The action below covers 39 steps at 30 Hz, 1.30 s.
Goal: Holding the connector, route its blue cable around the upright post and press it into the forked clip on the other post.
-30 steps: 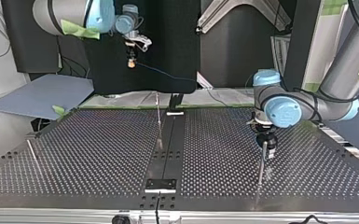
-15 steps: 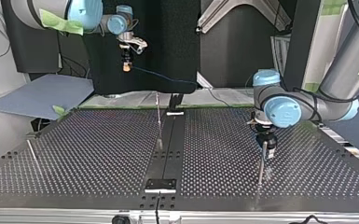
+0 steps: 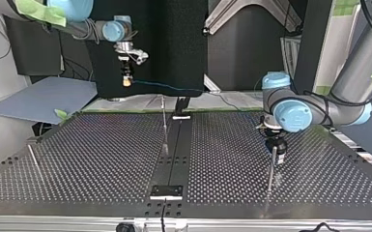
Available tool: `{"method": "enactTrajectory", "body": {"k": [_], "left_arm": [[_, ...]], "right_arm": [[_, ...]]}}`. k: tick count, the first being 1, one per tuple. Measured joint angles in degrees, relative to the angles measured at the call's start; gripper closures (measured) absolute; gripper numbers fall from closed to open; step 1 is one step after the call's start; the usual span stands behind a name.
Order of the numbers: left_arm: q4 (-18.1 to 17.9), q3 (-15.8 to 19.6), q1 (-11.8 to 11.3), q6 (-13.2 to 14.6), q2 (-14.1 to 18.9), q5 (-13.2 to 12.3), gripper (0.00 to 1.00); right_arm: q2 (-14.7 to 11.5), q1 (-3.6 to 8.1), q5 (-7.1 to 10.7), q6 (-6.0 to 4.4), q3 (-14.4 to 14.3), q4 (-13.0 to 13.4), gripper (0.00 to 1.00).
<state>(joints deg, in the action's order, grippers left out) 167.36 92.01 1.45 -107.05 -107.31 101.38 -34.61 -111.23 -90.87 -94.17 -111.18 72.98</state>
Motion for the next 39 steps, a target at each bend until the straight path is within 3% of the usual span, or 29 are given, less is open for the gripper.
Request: {"method": "enactTrajectory", "body": {"k": [9,22,28,39], "left_arm": [[0.0,0.0,0.0,0.0,0.0,0.0,0.16],[0.1,0.0,0.0,0.1,0.0,0.0,0.16],[0.1,0.0,0.0,0.1,0.0,0.0,0.16],[0.4,0.0,0.0,-0.7,0.0,0.2,0.13]], "right_arm": [[-4.4,0.23,1.3,0.26,-0.3,-0.5,0.71],[-10.4,0.86,2.3,0.21,-2.6,2.0,0.71],[-9.4,1.28,2.31,0.12,-2.6,3.0,0.71],[-8.8,1.57,2.41,0.15,-2.6,1.3,0.71]]}}
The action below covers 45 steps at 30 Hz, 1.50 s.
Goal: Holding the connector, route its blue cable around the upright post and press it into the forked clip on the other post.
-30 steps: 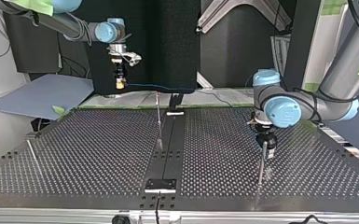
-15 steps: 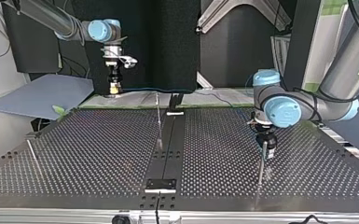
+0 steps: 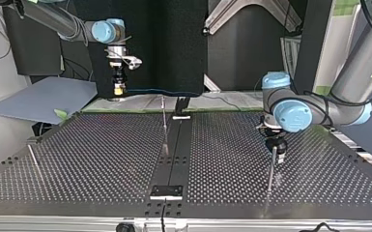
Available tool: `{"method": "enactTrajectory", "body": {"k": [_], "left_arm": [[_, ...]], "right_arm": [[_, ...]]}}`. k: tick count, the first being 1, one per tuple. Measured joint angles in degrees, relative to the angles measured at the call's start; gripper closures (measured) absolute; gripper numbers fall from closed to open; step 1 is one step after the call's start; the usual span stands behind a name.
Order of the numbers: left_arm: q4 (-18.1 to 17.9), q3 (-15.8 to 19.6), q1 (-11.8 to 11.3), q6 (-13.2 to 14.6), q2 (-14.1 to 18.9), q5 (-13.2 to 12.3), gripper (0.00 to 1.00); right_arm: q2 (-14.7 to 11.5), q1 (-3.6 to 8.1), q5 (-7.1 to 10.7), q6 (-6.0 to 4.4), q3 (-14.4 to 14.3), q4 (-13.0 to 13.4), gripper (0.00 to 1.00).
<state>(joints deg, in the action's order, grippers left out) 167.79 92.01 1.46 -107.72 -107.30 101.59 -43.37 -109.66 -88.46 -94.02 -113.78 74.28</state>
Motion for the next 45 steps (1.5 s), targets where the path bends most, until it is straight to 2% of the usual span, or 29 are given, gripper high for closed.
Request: {"method": "enactTrajectory", "body": {"k": [5,27,35,40,45], "left_arm": [[0.2,0.1,-0.2,-2.0,0.0,-0.3,0.07],[-1.1,3.0,-3.0,-12.7,0.2,-0.5,0.04],[-4.2,6.4,-5.3,-16.5,2.1,-2.0,0.04],[-6.5,8.8,-5.8,-18.2,2.8,-2.2,0.04],[-9.0,10.7,-5.9,-19.1,3.0,-3.5,0.04]], "right_arm": [[0.1,-0.11,-0.17,0.14,0.0,-0.7,0.71],[0.3,-0.57,-0.32,0.31,0.0,-0.6,0.71],[0.3,-0.6,-0.18,0.31,0.0,-0.6,0.71],[0.3,-0.63,-0.15,0.31,0.0,-0.5,0.71],[0.4,-0.63,-0.14,0.31,0.0,-0.5,0.71]]}}
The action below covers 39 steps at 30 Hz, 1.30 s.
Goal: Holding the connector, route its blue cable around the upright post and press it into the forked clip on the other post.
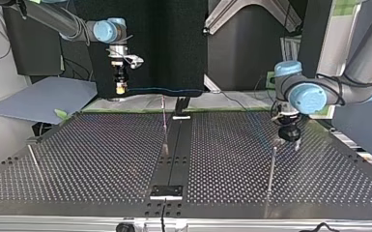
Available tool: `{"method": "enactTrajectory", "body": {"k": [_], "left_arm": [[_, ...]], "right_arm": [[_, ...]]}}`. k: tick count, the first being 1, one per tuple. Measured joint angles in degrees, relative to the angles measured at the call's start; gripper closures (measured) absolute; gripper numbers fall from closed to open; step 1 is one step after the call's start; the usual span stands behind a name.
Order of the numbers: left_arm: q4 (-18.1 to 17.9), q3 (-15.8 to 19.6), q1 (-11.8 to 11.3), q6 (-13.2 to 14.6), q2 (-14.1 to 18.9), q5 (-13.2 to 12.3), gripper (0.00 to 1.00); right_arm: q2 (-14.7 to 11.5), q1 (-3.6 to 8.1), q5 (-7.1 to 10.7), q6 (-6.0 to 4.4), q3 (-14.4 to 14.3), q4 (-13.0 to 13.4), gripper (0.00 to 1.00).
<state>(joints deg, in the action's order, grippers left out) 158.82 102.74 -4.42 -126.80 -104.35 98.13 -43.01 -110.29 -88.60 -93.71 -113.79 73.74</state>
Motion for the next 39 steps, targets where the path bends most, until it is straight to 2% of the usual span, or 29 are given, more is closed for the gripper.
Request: {"method": "enactTrajectory", "body": {"k": [5,12,16,20,26,33,39], "left_arm": [[-1.6,0.8,-0.3,-1.2,0.3,-0.7,0.04],[-4.4,2.5,-0.9,-4.3,2.9,-1.8,0.04],[-5.5,2.7,-1.0,-6.0,3.5,-3.1,0.04],[-5.4,2.7,-1.1,-6.4,3.6,-4.5,0.04],[-3.5,2.7,-1.1,-5.0,3.7,-6.9,0.04],[-0.1,2.7,-1.3,-1.8,5.2,-5.7,0.04],[3.0,2.7,-1.4,1.3,6.6,-6.8,0.04]], "right_arm": [[0.0,-0.05,0.04,0.0,0.0,0.0,0.71],[0.1,-0.11,0.08,0.0,0.0,0.3,0.71],[0.1,-0.12,0.1,0.0,0.0,0.5,0.71],[0.1,-0.13,0.1,0.0,0.0,0.5,0.71],[0.1,-0.14,0.15,0.0,0.0,0.7,0.71],[0.2,-0.14,0.15,-0.04,0.0,0.7,0.71],[0.2,-0.14,0.1,-0.08,0.0,0.7,0.71]]}}
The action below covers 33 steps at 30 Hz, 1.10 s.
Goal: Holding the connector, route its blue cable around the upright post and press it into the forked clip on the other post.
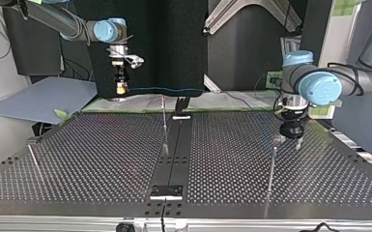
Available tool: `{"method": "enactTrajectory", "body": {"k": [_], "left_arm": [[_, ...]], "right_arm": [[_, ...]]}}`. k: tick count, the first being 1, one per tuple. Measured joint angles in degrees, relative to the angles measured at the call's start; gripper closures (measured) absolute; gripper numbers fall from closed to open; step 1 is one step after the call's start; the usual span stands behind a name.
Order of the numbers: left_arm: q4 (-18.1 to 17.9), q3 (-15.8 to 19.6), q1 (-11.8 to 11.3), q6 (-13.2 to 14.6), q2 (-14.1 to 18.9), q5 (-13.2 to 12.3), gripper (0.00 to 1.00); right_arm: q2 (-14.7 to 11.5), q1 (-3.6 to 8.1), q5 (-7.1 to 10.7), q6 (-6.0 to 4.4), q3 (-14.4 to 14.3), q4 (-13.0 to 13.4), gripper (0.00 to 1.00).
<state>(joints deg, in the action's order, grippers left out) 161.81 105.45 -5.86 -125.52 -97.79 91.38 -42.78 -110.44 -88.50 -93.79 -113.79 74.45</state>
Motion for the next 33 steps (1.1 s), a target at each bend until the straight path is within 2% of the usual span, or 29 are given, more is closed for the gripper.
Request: {"method": "enactTrajectory", "body": {"k": [8,14,19,26,33], "left_arm": [[4.1,0.0,0.5,4.1,0.2,1.9,0.04],[7.0,0.0,1.1,7.0,0.2,0.6,0.04],[9.6,0.0,1.5,9.6,0.2,0.6,0.04],[13.2,0.0,1.9,13.2,0.8,3.5,0.04],[16.3,0.1,1.3,16.3,3.5,6.6,0.04]], "right_arm": [[0.0,0.0,0.01,0.0,0.0,0.0,0.71],[0.0,0.0,-0.02,-0.01,0.0,0.1,0.71],[0.0,0.0,0.01,0.04,0.0,0.1,0.71],[0.1,0.0,0.04,0.08,0.0,0.0,0.71],[0.1,-0.01,0.06,0.05,0.0,0.0,0.71]]}}
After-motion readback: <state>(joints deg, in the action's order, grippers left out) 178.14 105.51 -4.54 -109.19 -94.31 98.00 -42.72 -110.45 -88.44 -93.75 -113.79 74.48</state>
